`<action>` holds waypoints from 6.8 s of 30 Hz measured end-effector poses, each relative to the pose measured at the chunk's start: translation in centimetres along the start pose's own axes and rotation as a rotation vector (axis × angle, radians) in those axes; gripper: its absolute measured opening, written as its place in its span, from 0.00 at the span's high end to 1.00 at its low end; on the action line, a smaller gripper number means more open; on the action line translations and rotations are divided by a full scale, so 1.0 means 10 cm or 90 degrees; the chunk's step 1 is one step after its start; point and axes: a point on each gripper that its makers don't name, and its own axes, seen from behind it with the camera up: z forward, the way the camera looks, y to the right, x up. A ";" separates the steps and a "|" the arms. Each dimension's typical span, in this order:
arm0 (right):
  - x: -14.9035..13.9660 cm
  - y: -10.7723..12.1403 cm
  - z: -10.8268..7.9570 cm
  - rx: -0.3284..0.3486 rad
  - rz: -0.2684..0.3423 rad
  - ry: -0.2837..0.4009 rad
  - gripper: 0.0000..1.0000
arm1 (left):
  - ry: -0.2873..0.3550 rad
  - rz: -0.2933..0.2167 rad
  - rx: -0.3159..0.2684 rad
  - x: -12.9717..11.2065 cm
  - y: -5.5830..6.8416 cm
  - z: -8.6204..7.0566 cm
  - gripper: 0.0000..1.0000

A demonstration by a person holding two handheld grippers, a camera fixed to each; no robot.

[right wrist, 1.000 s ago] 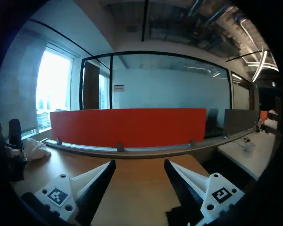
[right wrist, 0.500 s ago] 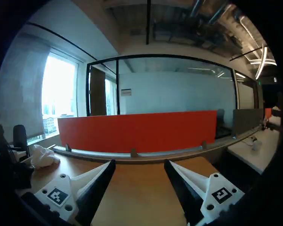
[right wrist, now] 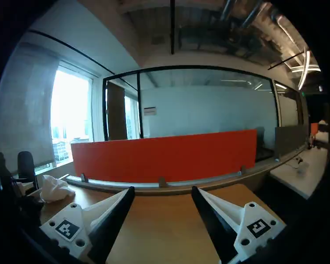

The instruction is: Fold towel

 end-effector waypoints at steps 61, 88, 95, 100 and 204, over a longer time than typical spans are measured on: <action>-0.51 -0.33 0.01 -0.028 -0.071 0.001 0.00 | 0.090 0.039 0.013 -1.38 -0.47 0.04 0.02; -0.50 -0.32 -0.06 -0.030 -0.086 -0.002 0.00 | 0.076 0.044 0.020 -1.60 -0.54 0.06 0.02; -0.47 -0.31 -0.06 -0.026 -0.077 0.004 0.00 | 0.075 0.044 0.023 -1.62 -0.55 0.07 0.02; -0.44 -0.31 -0.04 -0.022 -0.074 0.008 0.00 | 0.075 0.044 0.023 -1.63 -0.55 0.08 0.02; -2.27 0.43 -0.13 -0.051 -0.049 0.040 0.00 | 0.075 0.044 0.023 -1.65 -0.53 0.09 0.02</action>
